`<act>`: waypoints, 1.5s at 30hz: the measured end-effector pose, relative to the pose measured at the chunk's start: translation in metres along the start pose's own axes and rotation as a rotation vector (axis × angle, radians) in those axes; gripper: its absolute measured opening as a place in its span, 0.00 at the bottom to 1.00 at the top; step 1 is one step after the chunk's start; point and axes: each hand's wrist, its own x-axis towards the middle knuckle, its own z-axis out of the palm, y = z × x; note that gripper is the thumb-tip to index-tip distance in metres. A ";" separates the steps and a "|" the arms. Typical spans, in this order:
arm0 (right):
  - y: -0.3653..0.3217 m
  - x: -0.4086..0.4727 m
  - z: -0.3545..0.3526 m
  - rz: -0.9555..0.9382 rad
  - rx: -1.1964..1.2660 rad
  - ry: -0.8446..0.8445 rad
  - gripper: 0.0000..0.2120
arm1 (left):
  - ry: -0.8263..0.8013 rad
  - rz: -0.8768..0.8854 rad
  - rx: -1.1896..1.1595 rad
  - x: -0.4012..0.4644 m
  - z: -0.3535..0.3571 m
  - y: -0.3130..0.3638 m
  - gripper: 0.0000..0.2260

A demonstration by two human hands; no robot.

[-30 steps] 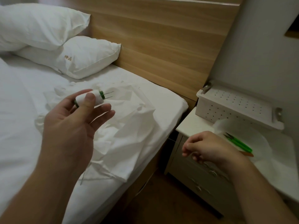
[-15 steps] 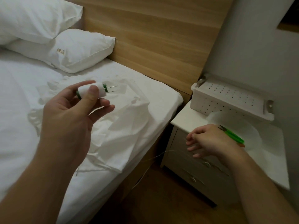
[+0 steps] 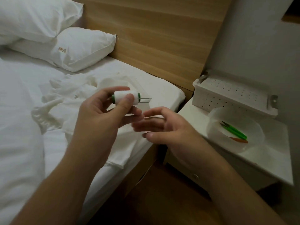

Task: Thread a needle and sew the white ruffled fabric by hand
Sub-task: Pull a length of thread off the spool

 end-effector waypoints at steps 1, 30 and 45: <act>0.003 0.001 0.006 -0.010 0.039 -0.042 0.22 | -0.007 -0.001 0.020 -0.001 0.003 0.000 0.10; -0.001 -0.015 -0.045 -0.082 0.034 0.455 0.07 | -0.017 -0.179 -0.147 -0.001 0.006 -0.010 0.04; 0.000 -0.019 -0.073 0.101 -0.353 0.566 0.10 | 0.206 -0.090 -0.198 -0.005 0.022 -0.017 0.11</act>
